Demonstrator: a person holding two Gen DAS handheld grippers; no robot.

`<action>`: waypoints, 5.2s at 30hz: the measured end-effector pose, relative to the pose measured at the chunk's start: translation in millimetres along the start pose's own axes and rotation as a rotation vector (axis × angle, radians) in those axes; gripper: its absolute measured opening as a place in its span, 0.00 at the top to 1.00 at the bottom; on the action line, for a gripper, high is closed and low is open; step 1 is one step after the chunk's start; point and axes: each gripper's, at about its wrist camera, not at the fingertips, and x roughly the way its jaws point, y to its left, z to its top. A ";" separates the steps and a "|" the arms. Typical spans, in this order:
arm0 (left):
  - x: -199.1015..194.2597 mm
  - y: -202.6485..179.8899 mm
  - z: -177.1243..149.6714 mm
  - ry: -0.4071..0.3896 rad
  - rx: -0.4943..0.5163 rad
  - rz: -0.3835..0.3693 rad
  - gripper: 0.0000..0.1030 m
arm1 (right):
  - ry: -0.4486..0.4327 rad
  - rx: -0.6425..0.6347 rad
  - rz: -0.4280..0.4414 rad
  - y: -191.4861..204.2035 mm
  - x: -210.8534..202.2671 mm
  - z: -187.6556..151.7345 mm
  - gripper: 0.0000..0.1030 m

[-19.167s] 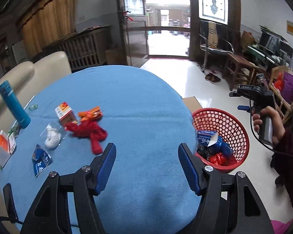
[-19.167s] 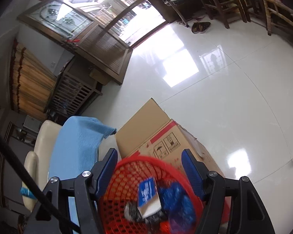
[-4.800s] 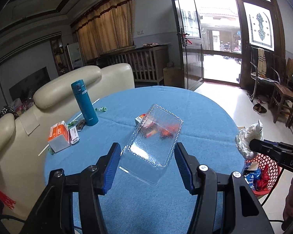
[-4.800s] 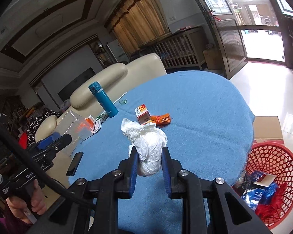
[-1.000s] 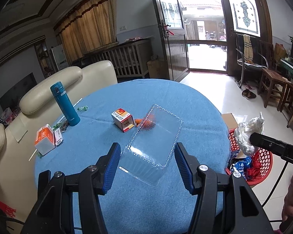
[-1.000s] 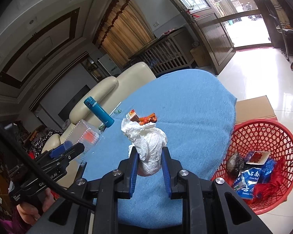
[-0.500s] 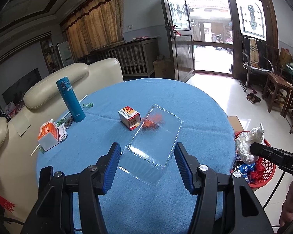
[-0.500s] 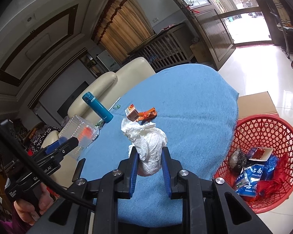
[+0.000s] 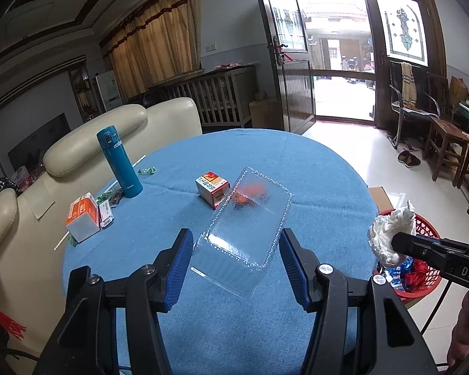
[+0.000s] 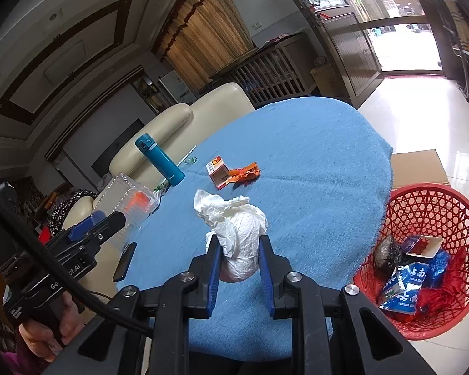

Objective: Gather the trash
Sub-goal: 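Hold the clear container in the left tool while the right tool holds the white bag, then carry both items over the basket and open both tools to drop them, then move both tools back over the table toward the orange wrapped bag, then grasp the orange wrapped bag with the right tool, then grasp the red-and-white medicine box with the left tool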

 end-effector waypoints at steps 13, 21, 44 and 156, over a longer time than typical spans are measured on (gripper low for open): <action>3.6 -15.9 1.3 0.007 0.057 -0.006 0.43 | -0.016 0.023 0.000 -9.0 -6.2 0.5 0.76; 9.1 -45.9 13.7 0.015 0.132 -0.129 0.43 | -0.069 0.047 -0.046 -27.8 -24.7 6.3 0.76; 84.7 -217.7 21.8 0.252 0.346 -0.546 0.41 | -0.048 0.544 -0.296 -225.8 -71.6 -6.8 0.63; 115.1 -5.4 41.7 0.098 0.095 -0.183 0.53 | 0.003 0.133 -0.316 -45.9 -15.9 2.7 0.68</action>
